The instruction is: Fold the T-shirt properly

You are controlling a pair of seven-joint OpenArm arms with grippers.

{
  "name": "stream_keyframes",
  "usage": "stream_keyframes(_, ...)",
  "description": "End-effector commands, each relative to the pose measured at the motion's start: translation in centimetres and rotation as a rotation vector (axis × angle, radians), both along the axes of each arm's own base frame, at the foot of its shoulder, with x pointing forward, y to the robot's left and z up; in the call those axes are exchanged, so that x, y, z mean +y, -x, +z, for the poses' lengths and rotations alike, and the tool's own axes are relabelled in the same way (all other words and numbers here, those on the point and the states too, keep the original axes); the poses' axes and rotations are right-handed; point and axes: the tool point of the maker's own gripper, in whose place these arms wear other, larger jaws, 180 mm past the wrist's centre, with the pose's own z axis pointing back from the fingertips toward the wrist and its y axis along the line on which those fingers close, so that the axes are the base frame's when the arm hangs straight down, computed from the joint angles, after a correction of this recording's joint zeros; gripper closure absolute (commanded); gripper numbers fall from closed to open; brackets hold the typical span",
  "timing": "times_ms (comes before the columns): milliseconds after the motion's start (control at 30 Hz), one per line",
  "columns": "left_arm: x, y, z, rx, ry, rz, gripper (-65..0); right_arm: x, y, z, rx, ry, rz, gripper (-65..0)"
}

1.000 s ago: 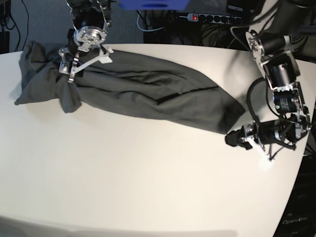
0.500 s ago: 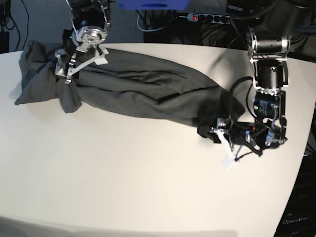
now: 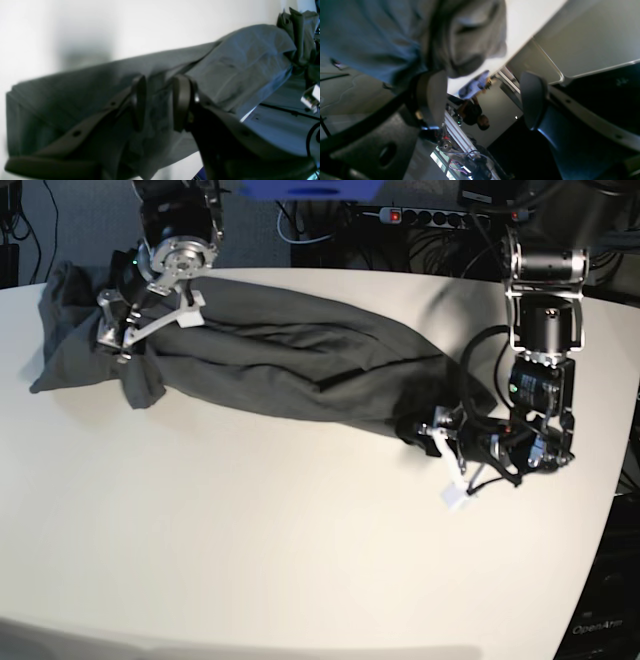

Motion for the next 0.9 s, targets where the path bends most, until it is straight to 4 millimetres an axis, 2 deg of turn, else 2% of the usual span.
stream_keyframes(0,0.0,-1.5,1.7,-0.057,0.013,0.002,-17.9,-0.5,-0.8,1.4,-0.049,0.035,-0.009,-44.8)
stream_keyframes(267,0.0,-1.6,1.8,-0.060,0.011,-0.001,-17.9,-0.6,-4.0,3.3,-0.141,0.038,-0.009,-43.2)
stream_keyframes(333,0.0,-1.6,1.8,-0.059,0.010,-0.002,-17.9,-0.7,-4.7,3.7,-0.165,0.038,-0.018,-37.3)
stream_keyframes(500,1.0,-1.7,1.8,-0.061,-0.006,0.008,-17.7,-0.3,-5.1,3.9,-0.180,0.020,-0.032,-12.3)
stream_keyframes(567,1.1,-1.7,1.7,-0.058,-0.009,0.009,-17.1,-0.1,-5.1,3.8,-0.180,0.014,-0.034,-4.9)
stream_keyframes(600,1.2,-1.6,1.6,-0.054,-0.019,0.010,-14.9,-0.1,-5.1,3.8,-0.180,0.014,-0.034,-1.7)
stream_keyframes(733,2.6,-1.3,0.1,-0.036,-0.137,0.002,-1.6,0.0,-5.1,3.8,-0.181,0.009,-0.037,-0.1)
stream_keyframes(867,1.8,-1.6,-0.5,-0.054,-0.173,-0.012,-2.2,0.0,-5.1,3.8,-0.179,0.009,-0.037,-0.1)
